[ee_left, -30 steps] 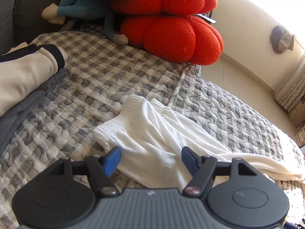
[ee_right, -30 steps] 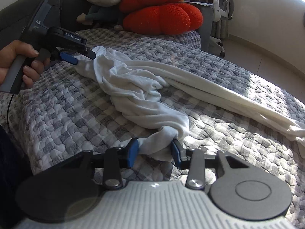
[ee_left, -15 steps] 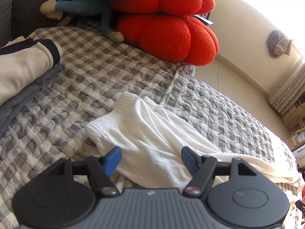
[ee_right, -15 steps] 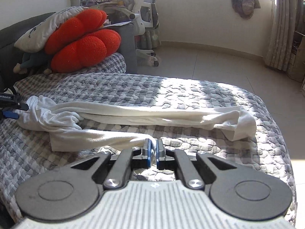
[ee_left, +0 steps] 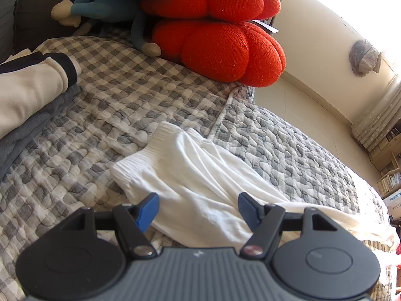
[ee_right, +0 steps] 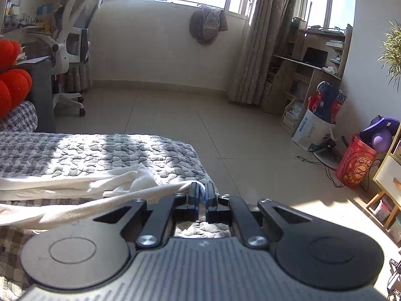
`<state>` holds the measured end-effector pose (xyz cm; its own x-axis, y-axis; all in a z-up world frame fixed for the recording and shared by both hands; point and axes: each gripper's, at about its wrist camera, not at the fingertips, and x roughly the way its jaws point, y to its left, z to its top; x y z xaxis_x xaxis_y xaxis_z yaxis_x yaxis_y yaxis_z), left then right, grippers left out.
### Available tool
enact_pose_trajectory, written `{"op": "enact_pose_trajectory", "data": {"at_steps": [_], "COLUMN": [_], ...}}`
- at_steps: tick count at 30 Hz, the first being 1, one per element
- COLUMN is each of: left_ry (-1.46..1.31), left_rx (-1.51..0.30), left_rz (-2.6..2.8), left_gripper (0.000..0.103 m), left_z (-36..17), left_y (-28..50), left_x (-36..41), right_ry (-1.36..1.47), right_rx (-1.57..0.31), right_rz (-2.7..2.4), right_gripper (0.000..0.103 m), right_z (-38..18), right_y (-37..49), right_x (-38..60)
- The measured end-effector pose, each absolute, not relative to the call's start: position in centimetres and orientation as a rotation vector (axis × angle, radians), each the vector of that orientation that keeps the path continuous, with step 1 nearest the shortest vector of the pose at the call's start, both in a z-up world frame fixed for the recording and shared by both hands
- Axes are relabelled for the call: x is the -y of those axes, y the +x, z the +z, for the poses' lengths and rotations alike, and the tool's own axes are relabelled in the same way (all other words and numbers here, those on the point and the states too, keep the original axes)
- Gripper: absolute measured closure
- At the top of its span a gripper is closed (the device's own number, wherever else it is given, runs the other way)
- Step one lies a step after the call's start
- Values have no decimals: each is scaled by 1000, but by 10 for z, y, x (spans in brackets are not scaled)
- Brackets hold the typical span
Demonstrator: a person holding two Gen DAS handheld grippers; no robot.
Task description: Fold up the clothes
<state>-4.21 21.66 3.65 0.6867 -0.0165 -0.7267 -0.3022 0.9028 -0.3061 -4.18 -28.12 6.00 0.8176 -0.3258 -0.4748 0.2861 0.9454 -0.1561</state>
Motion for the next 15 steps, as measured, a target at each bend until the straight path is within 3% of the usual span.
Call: {"op": "enact_pose_trajectory", "data": {"at_steps": [10, 15], "left_ry": [-446, -460], "left_rx": [-800, -794], "left_rz": [159, 170], "left_gripper": [32, 32], "left_z": [39, 44], "left_y": [-45, -54], "left_x": [-217, -224], "right_ry": [79, 76], "right_rx": [-525, -614], "right_rz": [-453, -374], "right_gripper": [99, 98], "right_z": [51, 36], "right_y": [-45, -34], "right_x": [325, 318]}}
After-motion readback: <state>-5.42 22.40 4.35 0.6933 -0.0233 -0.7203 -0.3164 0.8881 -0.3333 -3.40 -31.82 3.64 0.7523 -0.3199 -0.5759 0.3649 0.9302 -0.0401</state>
